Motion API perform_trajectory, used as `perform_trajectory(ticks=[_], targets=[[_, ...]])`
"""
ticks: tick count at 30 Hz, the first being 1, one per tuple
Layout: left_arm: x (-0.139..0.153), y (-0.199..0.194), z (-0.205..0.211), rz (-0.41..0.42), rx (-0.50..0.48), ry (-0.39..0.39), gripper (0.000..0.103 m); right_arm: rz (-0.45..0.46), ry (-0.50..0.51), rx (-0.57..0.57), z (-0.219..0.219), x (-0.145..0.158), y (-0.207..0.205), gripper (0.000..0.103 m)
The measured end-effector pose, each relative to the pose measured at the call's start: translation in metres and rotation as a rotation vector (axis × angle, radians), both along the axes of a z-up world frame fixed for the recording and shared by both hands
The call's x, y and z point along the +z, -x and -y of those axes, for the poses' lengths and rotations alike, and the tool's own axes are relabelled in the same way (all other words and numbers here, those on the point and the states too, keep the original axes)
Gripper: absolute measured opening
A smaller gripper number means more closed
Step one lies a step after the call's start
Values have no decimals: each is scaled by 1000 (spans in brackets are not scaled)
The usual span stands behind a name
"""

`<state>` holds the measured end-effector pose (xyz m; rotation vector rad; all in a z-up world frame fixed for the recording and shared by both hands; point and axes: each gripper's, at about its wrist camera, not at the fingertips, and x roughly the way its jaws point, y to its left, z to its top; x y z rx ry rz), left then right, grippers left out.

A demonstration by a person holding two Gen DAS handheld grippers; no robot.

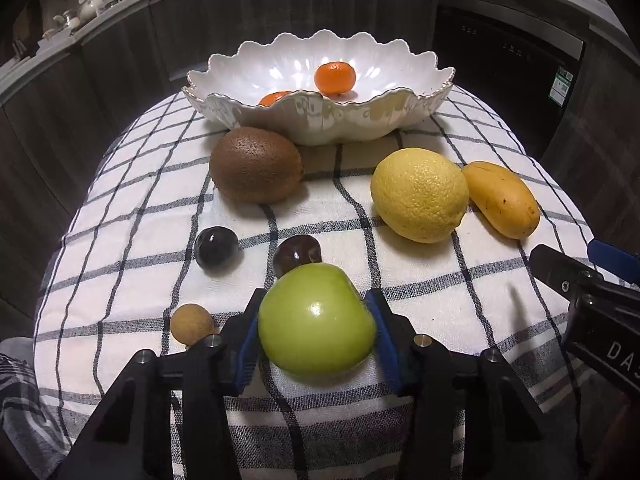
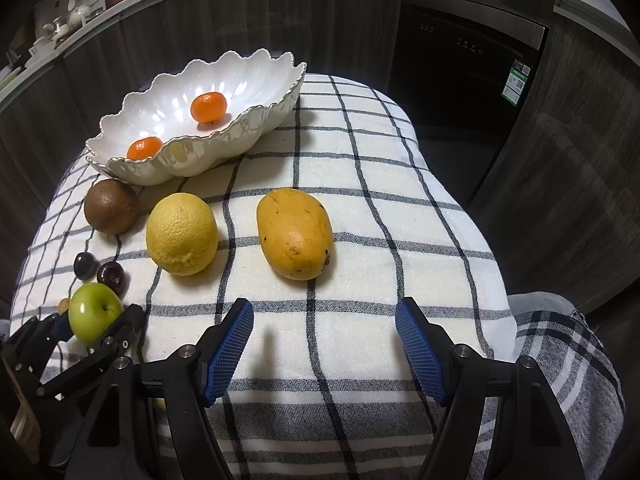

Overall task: Organize fruits
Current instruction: 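Grasp the green apple with the left tool, then grasp the yellow mango with the right tool while the left tool holds the apple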

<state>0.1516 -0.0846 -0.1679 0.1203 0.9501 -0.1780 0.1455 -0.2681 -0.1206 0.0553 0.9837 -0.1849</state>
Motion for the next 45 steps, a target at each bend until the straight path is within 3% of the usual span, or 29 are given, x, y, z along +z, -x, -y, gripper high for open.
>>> perform_trajectory(ticks=[15, 22, 30, 40, 45], targets=[[26, 5, -12, 50, 22, 4, 48, 58, 14, 28, -5, 17, -2, 74], [40, -7, -14, 91, 58, 13, 48, 61, 26, 35, 1, 19, -28, 74], [43, -26, -14, 106, 92, 20, 48, 16, 32, 64, -2, -1, -60, 73], [39, -34, -15, 95, 102, 26, 48, -19, 16, 93, -5, -19, -76, 54], [38, -34, -18, 93, 108, 29, 48, -34, 25, 97, -7, -25, -77, 52]])
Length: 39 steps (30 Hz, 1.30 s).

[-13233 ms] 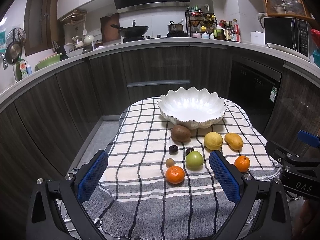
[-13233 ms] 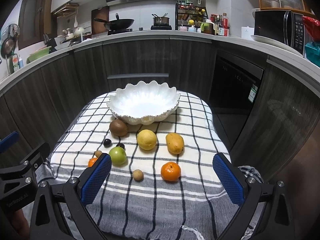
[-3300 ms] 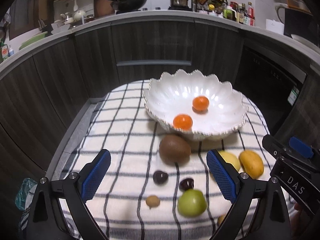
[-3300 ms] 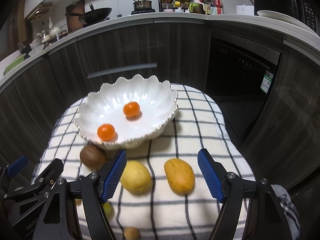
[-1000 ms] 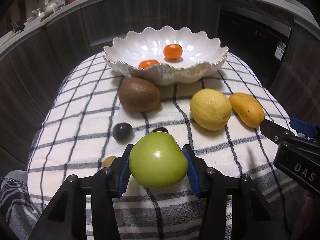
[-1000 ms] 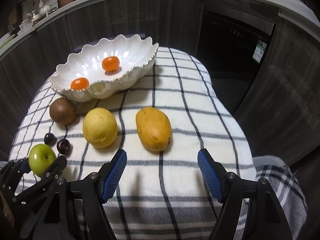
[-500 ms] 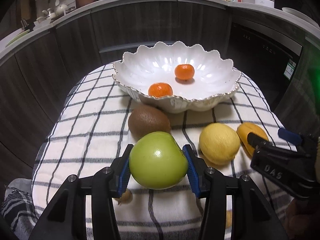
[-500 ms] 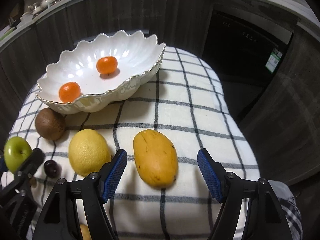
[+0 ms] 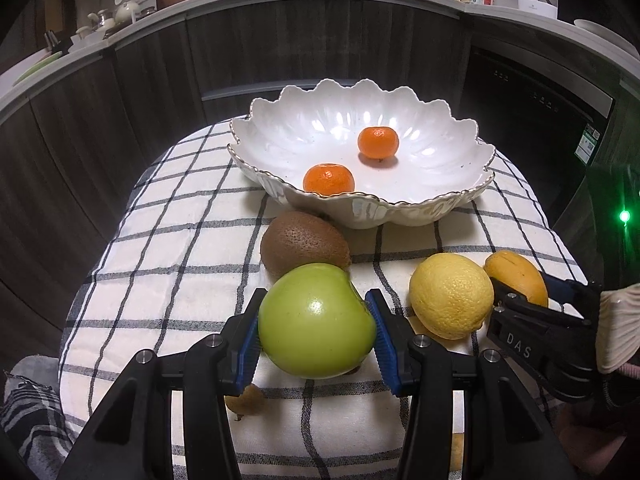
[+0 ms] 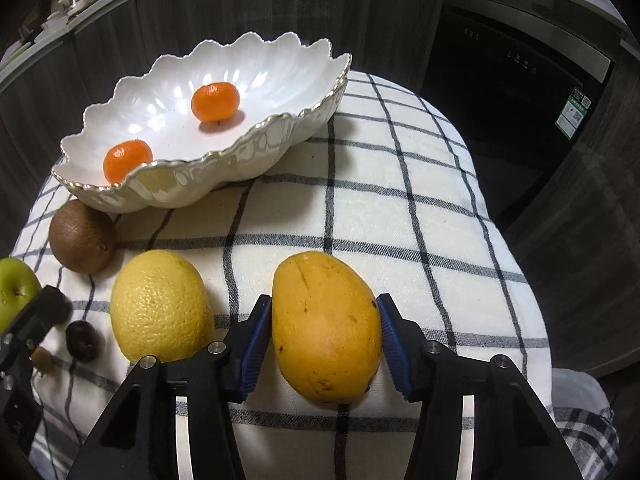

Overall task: Organize fruits
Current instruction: 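Grasp the yellow mango with the right tool while the left tool holds the apple, then carry the apple and mango over the white bowl with both tools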

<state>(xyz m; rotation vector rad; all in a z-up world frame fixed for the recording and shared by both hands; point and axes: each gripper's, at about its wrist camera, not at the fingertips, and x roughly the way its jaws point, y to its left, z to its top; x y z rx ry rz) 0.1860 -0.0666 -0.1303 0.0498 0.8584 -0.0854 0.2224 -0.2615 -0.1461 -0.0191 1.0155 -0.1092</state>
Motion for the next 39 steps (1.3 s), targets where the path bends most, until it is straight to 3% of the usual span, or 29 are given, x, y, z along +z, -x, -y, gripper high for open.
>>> perform_trajectory(ticks=[9, 25, 39], targets=[[4, 1, -1, 11, -1, -1, 48, 22, -18, 2, 0, 5, 4, 50], [33, 0, -3, 67, 3, 20, 48, 131, -45, 14, -4, 59, 9, 50], [74, -51, -11, 149, -22, 32, 48, 248, -45, 52, -23, 108, -28, 50]])
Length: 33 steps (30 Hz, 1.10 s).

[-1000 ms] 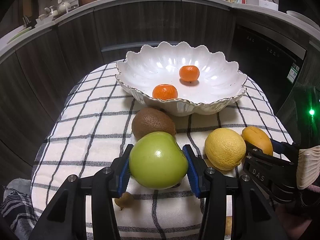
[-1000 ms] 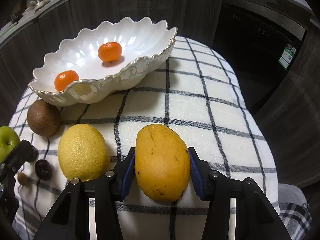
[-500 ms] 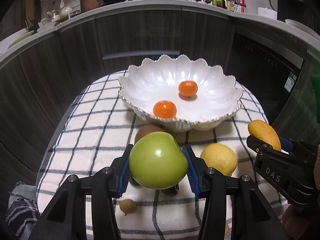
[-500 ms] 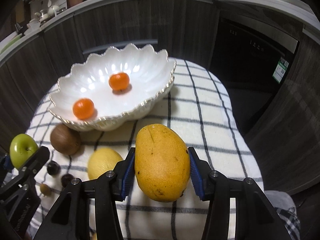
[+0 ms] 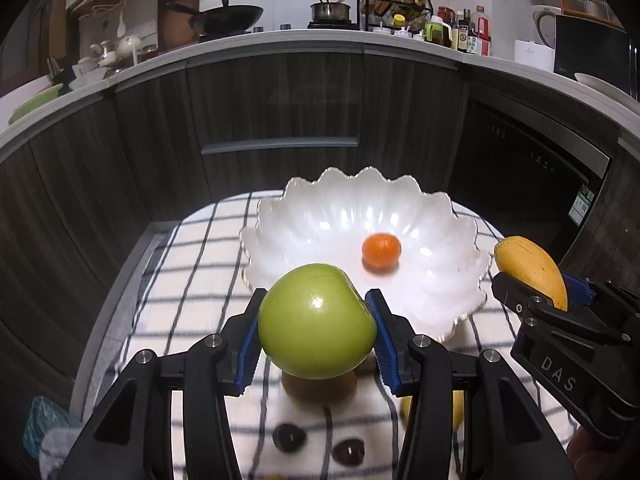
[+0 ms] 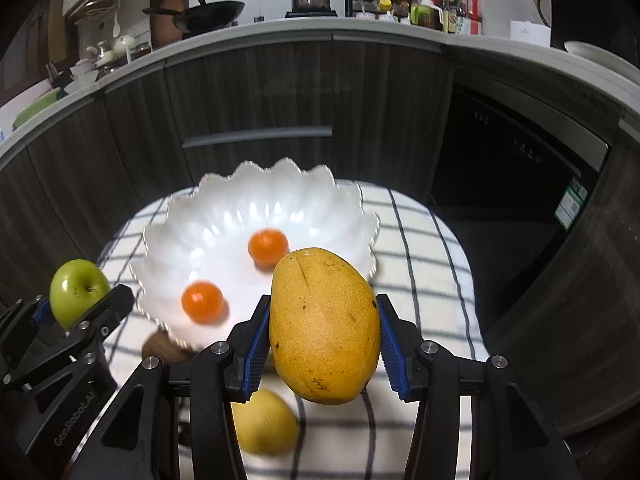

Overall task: Organize fruits
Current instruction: 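Carry the apple and mango over the white bowl with both tools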

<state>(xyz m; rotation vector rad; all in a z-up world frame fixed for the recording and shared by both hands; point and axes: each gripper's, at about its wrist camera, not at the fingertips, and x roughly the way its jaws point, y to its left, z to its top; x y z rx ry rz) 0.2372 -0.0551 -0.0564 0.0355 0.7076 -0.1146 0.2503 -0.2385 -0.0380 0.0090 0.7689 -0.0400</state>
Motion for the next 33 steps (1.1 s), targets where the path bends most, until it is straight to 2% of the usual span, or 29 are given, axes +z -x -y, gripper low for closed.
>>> perform_trajectory(ticks=[8, 19, 25, 32, 33], targets=[[2, -39, -5, 17, -10, 2, 48, 9, -11, -7, -8, 4, -33, 50], [-32, -99, -2, -99, -27, 11, 48, -92, -12, -22, -13, -30, -83, 50], [-48, -111, -3, -162, -22, 16, 48, -150, -18, -21, -14, -50, -95, 50], [-52, -114, -3, -201, -16, 0, 48, -187, -32, -30, -11, -56, -98, 52], [-52, -113, -3, -199, -14, -1, 53, -180, -23, -35, -11, -55, -97, 53]])
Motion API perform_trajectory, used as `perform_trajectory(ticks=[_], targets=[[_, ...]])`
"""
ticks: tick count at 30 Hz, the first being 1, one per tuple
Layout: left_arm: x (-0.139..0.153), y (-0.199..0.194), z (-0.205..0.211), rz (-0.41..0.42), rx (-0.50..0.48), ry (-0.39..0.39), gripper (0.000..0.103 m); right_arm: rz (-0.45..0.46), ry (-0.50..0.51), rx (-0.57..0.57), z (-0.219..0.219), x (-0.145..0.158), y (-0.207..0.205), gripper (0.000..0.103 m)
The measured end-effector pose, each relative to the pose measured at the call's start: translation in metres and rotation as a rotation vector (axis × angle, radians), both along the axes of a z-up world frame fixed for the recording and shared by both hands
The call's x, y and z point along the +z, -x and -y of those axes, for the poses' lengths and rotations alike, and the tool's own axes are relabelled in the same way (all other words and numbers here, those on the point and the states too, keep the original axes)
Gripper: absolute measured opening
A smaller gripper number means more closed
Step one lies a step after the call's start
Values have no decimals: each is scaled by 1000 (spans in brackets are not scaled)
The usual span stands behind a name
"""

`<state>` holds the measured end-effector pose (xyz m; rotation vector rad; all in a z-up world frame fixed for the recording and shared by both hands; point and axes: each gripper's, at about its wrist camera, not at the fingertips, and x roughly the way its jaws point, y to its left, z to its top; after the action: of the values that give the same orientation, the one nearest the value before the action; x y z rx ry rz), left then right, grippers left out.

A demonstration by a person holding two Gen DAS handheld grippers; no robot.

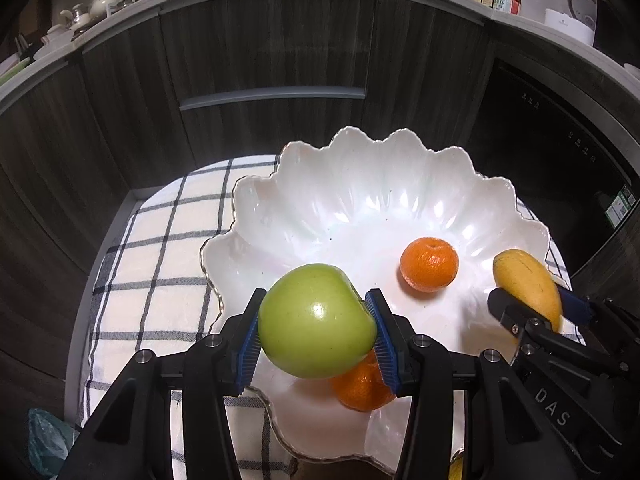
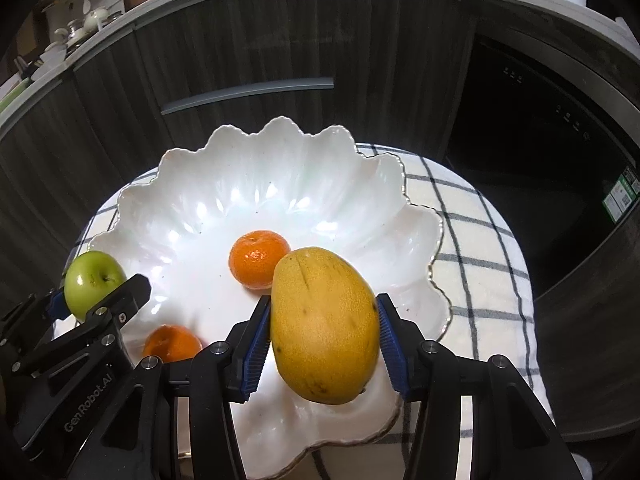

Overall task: Organize fruits
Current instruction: 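Carry the apple and mango over the white bowl with both tools, then open both tools to release the apple and mango into the bowl, then withdraw both tools from the bowl toward the kiwi, lemon and plums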

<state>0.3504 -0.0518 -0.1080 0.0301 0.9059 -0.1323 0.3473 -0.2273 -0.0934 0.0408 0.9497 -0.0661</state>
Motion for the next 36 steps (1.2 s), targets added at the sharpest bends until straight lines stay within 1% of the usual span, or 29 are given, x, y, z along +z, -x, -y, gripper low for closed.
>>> perform_trajectory(ticks=[1, 2, 3, 4, 8, 12, 15, 19, 27, 31, 36], targets=[[1, 0, -1, 8, 3, -2, 65, 10, 11, -3, 0, 2, 1, 58], [3, 2, -2, 20, 10, -7, 72, 22, 17, -5, 0, 5, 3, 66], [6, 4, -4, 34, 20, -10, 79, 32, 25, -9, 1, 8, 4, 67], [8, 5, -5, 44, 24, -8, 80, 37, 30, -14, 1, 10, 4, 70], [17, 9, -6, 62, 27, -28, 81, 53, 26, -40, 6, 18, 9, 70], [31, 17, -11, 96, 47, -42, 86, 74, 44, -53, 8, 28, 15, 71], [43, 24, -13, 128, 53, -60, 87, 99, 55, -66, 9, 40, 22, 75], [60, 36, -17, 166, 61, -72, 94, 150, 83, -74, 7, 61, 37, 80], [87, 69, -29, 199, 81, -66, 94, 197, 73, -61, 2, 90, 64, 80], [97, 89, -33, 223, 87, -75, 95, 203, 62, -45, -3, 96, 81, 80], [100, 112, -38, 231, 83, -81, 96, 214, 69, -37, -7, 100, 102, 80]])
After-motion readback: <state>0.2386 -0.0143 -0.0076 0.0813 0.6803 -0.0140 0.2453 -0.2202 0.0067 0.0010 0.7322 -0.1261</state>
